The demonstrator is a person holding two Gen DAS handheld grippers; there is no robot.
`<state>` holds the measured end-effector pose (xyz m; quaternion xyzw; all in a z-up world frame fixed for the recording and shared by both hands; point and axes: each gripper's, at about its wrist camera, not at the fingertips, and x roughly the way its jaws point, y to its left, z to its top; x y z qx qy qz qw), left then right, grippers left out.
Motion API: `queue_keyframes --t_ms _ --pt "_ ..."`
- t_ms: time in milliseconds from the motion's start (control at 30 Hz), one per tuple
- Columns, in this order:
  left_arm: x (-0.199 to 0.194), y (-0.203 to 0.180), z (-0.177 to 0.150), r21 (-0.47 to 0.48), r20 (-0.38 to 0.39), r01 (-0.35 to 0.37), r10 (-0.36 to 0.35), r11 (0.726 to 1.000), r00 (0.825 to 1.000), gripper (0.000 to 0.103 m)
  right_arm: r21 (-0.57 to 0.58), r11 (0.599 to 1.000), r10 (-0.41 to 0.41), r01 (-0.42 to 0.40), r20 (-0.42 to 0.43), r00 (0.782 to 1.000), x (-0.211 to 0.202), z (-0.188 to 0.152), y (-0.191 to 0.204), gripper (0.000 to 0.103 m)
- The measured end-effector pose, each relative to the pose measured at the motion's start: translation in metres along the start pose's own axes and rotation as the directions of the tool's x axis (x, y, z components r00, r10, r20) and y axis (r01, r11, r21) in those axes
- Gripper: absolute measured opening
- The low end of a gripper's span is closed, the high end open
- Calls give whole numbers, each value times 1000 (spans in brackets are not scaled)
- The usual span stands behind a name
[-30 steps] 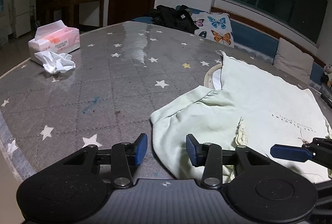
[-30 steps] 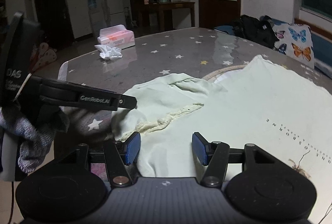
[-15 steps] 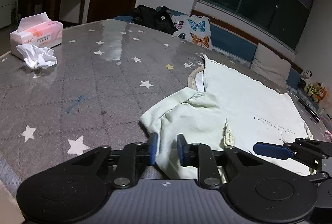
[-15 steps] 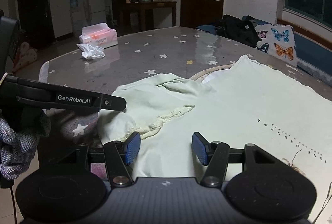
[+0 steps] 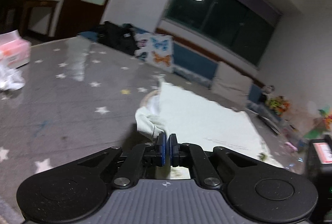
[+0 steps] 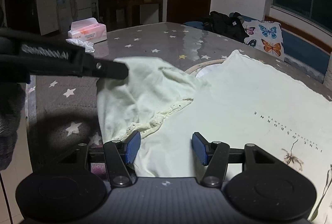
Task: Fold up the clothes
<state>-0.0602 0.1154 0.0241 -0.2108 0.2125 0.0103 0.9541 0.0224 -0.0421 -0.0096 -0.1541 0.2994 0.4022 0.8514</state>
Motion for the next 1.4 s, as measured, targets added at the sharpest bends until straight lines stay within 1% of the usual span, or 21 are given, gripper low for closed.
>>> queue_keyframes --t_ms 233,300,467,500,567,600,633,733,800,833,967,1100,1200,1400 --pt "15 -30 -6 65 -41 79 -76 995 996 4 46 999 -1 0 15 1000 -15 -4 -19 56" --pt "21 -37 -10 89 -66 95 -89 992 994 5 59 998 -1 0 20 1000 -19 -5 -25 56" --pt "35 -46 -22 139 -133 105 -86 985 987 8 86 994 -66 64 12 998 -30 -11 -53 56" --pt "37 -47 -25 148 -146 109 -87 983 985 12 99 992 -75 73 13 997 -31 -12 -59 56" --pt "34 -48 -30 168 -167 116 -87 979 982 26 130 988 -80 77 15 997 -33 -11 -70 57" --pt "31 -49 -32 179 -170 116 -86 977 982 36 142 987 -82 79 19 996 -34 -10 -74 57" --pt "28 -50 -33 190 -169 117 -85 975 982 41 153 985 -84 80 22 996 -35 -9 -78 57" --pt "20 -49 -31 212 -143 106 -77 971 987 41 172 983 -75 66 43 996 -36 2 -89 56" --pt "20 -46 -26 217 -124 74 -47 973 991 41 176 983 -55 46 51 997 -32 9 -91 55" --pt "21 -43 -25 219 -124 63 -37 974 992 39 176 984 -44 34 53 998 -30 12 -91 54" --pt "26 -36 -27 221 -152 56 -22 974 988 39 176 984 20 -30 58 998 -14 28 -89 50" --pt "26 -34 -33 250 -163 52 -11 967 987 39 168 981 87 -96 58 995 2 40 -79 46" --pt "25 -34 -37 268 -165 52 -7 962 986 37 158 980 118 -123 41 992 17 48 -72 41" --pt "26 -28 -38 256 -172 62 -17 965 985 36 135 980 149 -147 -5 989 48 58 -66 38"
